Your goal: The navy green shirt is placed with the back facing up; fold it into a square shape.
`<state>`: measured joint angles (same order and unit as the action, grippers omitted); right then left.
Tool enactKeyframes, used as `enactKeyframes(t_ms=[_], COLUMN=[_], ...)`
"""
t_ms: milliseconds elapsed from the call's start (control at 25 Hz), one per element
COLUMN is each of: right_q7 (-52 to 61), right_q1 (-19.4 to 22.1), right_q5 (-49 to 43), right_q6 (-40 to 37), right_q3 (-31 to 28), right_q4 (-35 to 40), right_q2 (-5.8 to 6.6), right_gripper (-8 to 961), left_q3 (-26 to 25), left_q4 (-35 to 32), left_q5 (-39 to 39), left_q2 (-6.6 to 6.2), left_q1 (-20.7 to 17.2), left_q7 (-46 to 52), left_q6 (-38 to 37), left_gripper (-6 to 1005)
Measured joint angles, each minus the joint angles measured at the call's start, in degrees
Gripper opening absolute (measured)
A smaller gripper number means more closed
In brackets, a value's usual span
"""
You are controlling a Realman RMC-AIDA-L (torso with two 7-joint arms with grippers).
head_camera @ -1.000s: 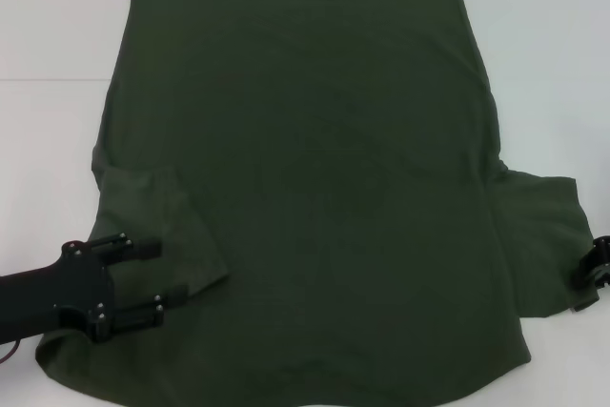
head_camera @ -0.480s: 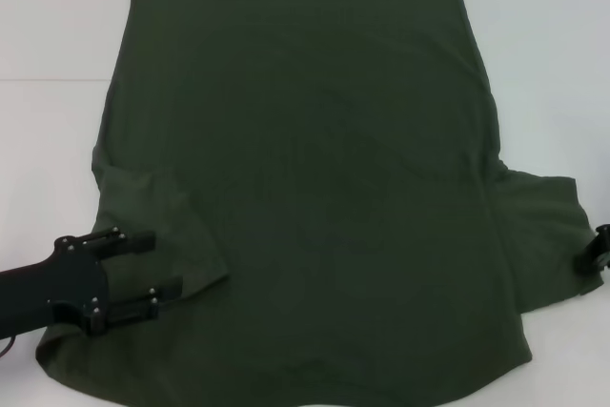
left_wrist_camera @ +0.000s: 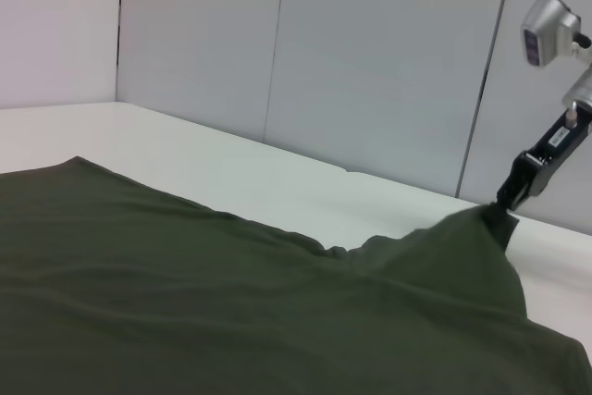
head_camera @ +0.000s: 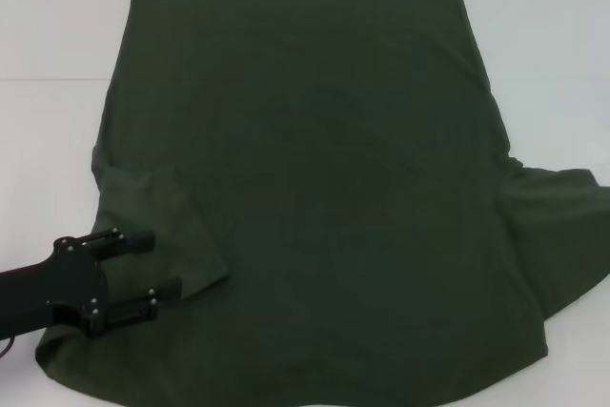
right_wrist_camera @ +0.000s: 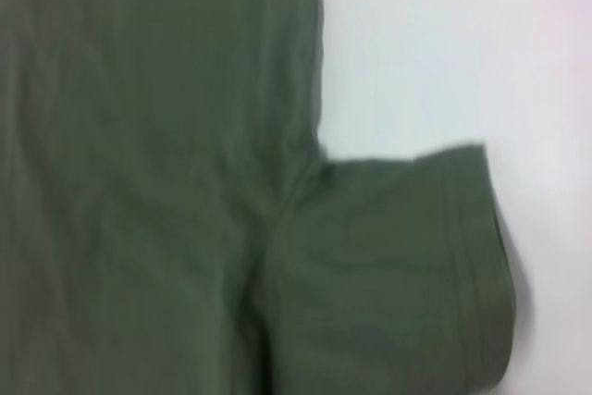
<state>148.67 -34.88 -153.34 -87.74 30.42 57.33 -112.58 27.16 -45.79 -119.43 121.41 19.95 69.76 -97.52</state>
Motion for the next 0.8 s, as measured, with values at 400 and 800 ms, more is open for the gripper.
enactKeyframes(t_ms=[400,800], right_q7=[-1.8,-1.8], right_q1=[-2.4,-7.6], right_q5=[3.6,3.8], right_q6=[-1.2,-1.7], right_q3=[0.0,7.2], right_q4=[2.1,2.3], right_q2=[0.16,-1.28], right_gripper=[30,34], left_q3=[0.0,-0.1], left_q4=[0.0,0.0], left_q5=[0.0,0.0], left_q2=[-0.34,-0.4], left_q1=[0.1,0.2], left_q7=[0.4,0.4], left_q6=[0.0,0.4], left_gripper=[738,738])
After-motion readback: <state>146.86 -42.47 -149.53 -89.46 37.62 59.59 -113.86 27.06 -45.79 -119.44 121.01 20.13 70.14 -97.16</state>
